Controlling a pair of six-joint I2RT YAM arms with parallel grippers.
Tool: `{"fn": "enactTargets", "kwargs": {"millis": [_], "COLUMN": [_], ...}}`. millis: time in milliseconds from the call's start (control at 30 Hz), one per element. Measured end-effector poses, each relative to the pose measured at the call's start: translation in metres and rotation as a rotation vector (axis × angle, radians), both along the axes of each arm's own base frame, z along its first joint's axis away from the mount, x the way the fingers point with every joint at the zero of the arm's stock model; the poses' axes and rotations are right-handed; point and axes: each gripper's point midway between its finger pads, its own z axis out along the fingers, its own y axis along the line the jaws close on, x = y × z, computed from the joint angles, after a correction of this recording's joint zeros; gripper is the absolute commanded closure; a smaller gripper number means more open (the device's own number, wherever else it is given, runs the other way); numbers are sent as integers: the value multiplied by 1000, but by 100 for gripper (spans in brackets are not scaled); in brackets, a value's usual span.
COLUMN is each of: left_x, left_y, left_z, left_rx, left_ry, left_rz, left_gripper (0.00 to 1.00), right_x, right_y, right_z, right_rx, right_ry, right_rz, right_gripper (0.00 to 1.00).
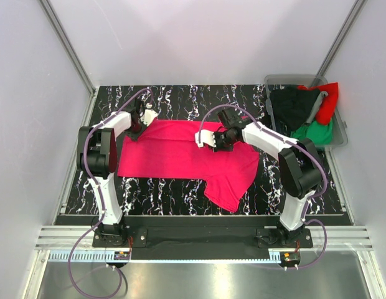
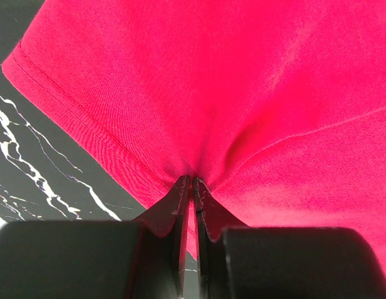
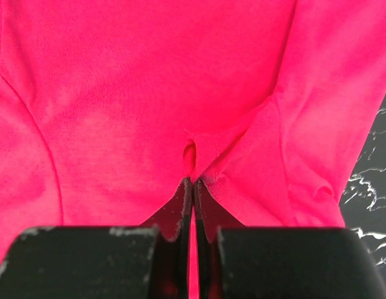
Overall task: Fold and stack the t-shirts
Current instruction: Fold the tshirt
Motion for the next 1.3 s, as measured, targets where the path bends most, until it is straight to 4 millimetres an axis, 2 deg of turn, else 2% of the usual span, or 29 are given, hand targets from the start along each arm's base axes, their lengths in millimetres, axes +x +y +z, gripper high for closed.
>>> {"fn": "enactTargets", "kwargs": {"millis": [167, 233, 267, 333, 433, 533, 633, 700, 767, 867, 933, 1000, 1067, 1133, 1300], "left_x": [1, 1, 1, 2, 3, 3, 3, 3, 3, 3, 3, 3, 3, 3, 3], "left_y": [0, 0, 0, 0, 0, 0, 0, 1, 1, 1, 1, 1, 1, 1, 1], "left_z": [0, 0, 0, 0, 0, 0, 0, 0, 0, 0, 1, 1, 1, 1, 1], "left_rx": [1, 2, 2, 3, 3, 5, 5, 6, 6, 8, 9, 9, 9, 9, 9], "left_ry": [2, 2, 3, 2, 1, 1, 0, 1, 1, 0, 0, 0, 0, -1, 0], "left_rz": [0, -1, -2, -2, -2, -5, -5, -6, -6, -6, -6, -6, -4, -3, -3], "left_gripper": [89, 89, 89, 89, 89, 89, 89, 89, 89, 89, 89, 89, 89, 89, 89], "right_x": [-1, 3, 5, 8, 4, 5, 18, 31, 52, 80, 91, 93, 90, 84, 80], "right_y": [-3, -5, -7, -7, -5, 2, 1, -9, -29, -69, -92, -109, -115, -113, -98], "right_z": [-1, 0, -1, -2, -2, 14, 32, 35, 31, 10, -7, -23, -35, -39, -28], "right_rx": [-60, -73, -83, -95, -100, -49, 7, 35, 59, 66, 65, 60, 60, 61, 96], "right_ry": [2, 3, 5, 19, 93, 145, 154, 177, 216, 311, 383, 472, 544, 601, 658], "right_rz": [-64, -96, -115, -151, -199, -251, -324, -397, -495, -640, -712, -771, -800, -807, -786], "right_gripper": [93, 82, 72, 66, 62, 61, 63, 62, 61, 59, 59, 58, 58, 58, 59]}}
